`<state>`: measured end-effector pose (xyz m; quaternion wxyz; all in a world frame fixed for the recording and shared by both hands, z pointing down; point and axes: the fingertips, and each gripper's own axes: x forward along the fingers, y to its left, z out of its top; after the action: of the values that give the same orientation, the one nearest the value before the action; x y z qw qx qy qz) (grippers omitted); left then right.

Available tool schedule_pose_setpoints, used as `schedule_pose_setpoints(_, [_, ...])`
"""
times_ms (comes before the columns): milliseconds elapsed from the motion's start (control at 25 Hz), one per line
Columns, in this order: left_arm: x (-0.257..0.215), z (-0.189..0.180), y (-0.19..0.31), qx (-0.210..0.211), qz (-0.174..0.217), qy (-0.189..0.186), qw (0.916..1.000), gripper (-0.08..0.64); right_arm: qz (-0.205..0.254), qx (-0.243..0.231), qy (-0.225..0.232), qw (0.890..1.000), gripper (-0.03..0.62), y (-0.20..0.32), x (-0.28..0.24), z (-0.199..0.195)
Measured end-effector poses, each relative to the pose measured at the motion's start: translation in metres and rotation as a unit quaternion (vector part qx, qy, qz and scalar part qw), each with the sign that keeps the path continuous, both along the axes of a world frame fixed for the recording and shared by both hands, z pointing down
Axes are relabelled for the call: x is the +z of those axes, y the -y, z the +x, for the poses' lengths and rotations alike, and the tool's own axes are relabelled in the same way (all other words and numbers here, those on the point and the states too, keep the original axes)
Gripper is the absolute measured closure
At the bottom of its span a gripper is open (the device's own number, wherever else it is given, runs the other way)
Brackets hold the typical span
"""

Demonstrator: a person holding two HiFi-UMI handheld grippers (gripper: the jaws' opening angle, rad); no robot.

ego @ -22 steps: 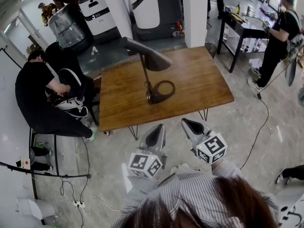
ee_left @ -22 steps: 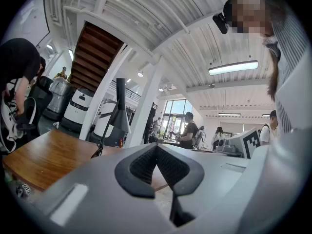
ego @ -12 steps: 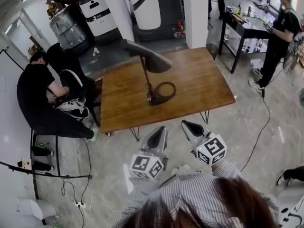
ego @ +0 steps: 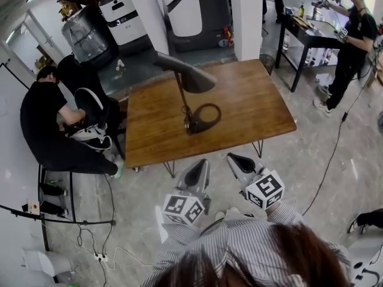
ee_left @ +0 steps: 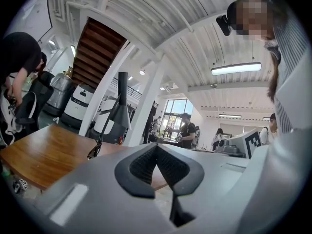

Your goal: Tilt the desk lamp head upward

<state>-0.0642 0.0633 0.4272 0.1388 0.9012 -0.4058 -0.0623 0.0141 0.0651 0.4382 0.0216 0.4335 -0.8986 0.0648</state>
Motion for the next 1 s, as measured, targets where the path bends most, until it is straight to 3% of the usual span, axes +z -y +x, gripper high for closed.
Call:
schedule_pose_setpoints(400, [0.012, 0.018, 0.019, -0.011, -0.007, -0.003, 0.9999, 0.554, 0.007, -0.015, 0.014, 1.0, 0.592, 0.021, 0.008, 0.021])
schedule_pose_setpoints(480, [0.013, 0.017, 0.028, -0.022, 0.007, 0.026, 0.9994, 0.554, 0.012, -0.021, 0.012, 1.0, 0.592, 0.029, 0.011, 0.024])
schedule_pose_setpoints(560, [0.003, 0.007, 0.045, -0.041, 0.042, 0.079, 0.9951, 0.554, 0.004, -0.024, 0.002, 1.0, 0.592, 0.043, 0.019, 0.025])
schedule_pose_setpoints(640, [-0.016, -0.011, 0.066, -0.06, 0.094, 0.146, 0.9829, 0.548, -0.002, -0.031, -0.012, 0.999, 0.591, 0.06, 0.026, 0.02])
schedule_pose_setpoints(760, [-0.051, -0.044, 0.105, -0.078, 0.166, 0.226, 0.9567, 0.483, -0.006, -0.04, -0.031, 0.999, 0.59, 0.097, 0.035, 0.0])
schedule_pose_setpoints(1000, [-0.107, -0.088, 0.174, -0.094, 0.215, 0.306, 0.9225, 0.449, -0.005, -0.044, -0.035, 0.998, 0.569, 0.168, 0.042, -0.049])
